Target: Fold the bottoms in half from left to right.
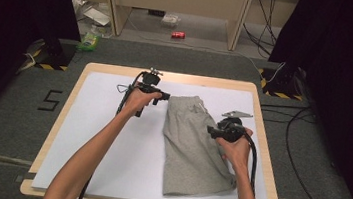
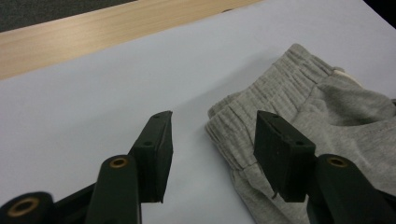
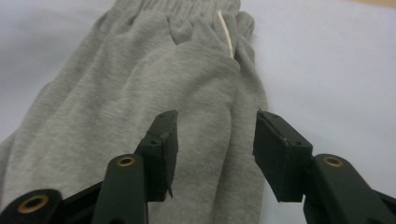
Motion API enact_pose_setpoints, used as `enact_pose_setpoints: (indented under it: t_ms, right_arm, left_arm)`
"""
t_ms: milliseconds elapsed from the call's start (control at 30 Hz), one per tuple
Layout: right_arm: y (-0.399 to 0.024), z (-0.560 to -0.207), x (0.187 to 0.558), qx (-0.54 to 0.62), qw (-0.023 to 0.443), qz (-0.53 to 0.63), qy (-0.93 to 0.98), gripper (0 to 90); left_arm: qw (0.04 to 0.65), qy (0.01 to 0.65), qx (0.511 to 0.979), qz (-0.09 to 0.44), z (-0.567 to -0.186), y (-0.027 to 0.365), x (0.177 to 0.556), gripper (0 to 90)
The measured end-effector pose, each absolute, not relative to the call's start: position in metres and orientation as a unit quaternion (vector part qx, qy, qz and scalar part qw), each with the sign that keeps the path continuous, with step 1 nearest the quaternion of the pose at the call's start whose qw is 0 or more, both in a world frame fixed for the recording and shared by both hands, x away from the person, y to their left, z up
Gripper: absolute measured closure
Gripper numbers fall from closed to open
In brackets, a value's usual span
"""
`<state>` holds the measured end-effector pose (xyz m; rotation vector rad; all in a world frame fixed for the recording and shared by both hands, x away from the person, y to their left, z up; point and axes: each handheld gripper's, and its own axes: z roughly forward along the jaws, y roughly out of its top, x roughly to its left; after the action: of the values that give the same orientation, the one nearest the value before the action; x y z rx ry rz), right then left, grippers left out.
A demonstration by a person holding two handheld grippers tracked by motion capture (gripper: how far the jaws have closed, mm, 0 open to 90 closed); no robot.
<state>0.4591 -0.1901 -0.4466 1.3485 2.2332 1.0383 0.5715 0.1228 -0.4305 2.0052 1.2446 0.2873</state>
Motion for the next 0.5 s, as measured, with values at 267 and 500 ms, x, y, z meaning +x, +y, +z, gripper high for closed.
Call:
enact_pose_setpoints:
  t_ms: [267, 500]
  right_arm:
    - [-0.184, -0.466, 0.480, 0.485, 0.133, 0.361, 0.785, 45.6]
    - [-0.182, -0.469, 0.483, 0.472, 0.133, 0.359, 0.794, 82.5]
  left_arm:
    - [0.369, 0.486, 0.785, 0.111, -0.438, 0.123, 0.570, 46.7]
    - [0.371, 0.484, 0.785, 0.110, -0.438, 0.122, 0.569, 46.5]
